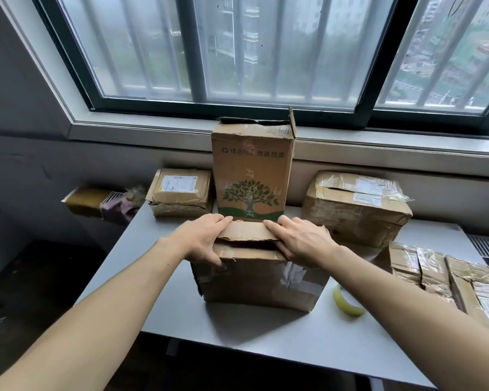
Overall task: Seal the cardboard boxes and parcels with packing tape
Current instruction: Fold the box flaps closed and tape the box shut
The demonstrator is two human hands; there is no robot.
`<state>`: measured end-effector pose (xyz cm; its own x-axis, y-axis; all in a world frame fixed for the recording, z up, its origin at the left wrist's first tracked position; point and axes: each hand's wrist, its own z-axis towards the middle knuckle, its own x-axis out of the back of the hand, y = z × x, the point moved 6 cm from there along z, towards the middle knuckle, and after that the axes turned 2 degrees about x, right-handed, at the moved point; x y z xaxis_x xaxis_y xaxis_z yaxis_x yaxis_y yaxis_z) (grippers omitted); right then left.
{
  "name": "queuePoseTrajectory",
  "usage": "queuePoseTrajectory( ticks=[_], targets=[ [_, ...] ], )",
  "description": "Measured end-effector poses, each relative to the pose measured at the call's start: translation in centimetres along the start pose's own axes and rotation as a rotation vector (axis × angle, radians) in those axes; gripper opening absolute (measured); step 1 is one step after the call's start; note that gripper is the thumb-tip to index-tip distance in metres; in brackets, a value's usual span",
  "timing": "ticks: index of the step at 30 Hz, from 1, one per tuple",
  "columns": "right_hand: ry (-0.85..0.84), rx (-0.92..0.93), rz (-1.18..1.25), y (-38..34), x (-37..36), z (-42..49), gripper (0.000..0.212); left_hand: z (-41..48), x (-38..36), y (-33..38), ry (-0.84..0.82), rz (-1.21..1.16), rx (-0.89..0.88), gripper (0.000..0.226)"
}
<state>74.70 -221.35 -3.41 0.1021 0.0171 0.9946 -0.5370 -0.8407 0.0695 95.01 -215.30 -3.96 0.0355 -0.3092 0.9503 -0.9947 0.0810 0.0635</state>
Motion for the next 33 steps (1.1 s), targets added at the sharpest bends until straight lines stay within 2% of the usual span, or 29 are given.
queuePoseTrajectory(
  ticks=[3, 6, 7, 15, 19, 21, 23, 25, 27, 33],
  targets=[
    [-0.004, -0.001, -0.009, -0.5, -0.1, -0.4, 0.064, 0.1, -0.1, -0.1, 0.025, 0.0, -0.012, 0.114],
    [-0.028, -0.006, 0.024, -0.3, -1.2, -0.9, 0.105, 0.1, -0.2, -0.3, 0.03, -0.01, -0.028, 0.112],
    [-0.032, 0.003, -0.006, -0.2, -1.7, -0.8, 0.112, 0.1, -0.3, -0.3, 0.026, -0.012, -0.03, 0.112],
    [0.021, 0.049, 0.038, 0.5, -2.5, -0.4, 0.101, 0.5, -0.7, -0.4, 0.011, -0.068, -0.029, 0.117],
    [0.007, 0.077, 0.031, 2.3, -2.5, -0.3, 0.099, 0.0, -0.9, 0.0, -0.016, -0.262, -0.039, 0.121],
    [-0.018, 0.072, 0.011, 3.1, -2.4, -0.3, 0.101, 0.1, -0.9, -0.6, 0.024, -0.418, 0.036, 0.101],
    [-0.022, 0.04, 0.014, 3.6, -2.5, -0.3, 0.101, 0.3, -0.7, -2.0, 0.137, -0.556, 0.166, 0.073],
    [-0.011, 0.03, 0.016, 3.7, -2.7, -0.2, 0.101, 0.4, -0.7, -3.0, 0.173, -0.656, 0.27, 0.057],
    [0.012, 0.04, 0.04, 3.8, -2.9, -0.1, 0.101, 0.4, -1.1, -3.3, 0.139, -0.719, 0.332, 0.052],
    [-0.008, 0.029, 0.066, 3.9, -3.0, -0.1, 0.103, 1.0, -1.2, -3.4, 0.158, -0.754, 0.366, 0.054]
  ],
)
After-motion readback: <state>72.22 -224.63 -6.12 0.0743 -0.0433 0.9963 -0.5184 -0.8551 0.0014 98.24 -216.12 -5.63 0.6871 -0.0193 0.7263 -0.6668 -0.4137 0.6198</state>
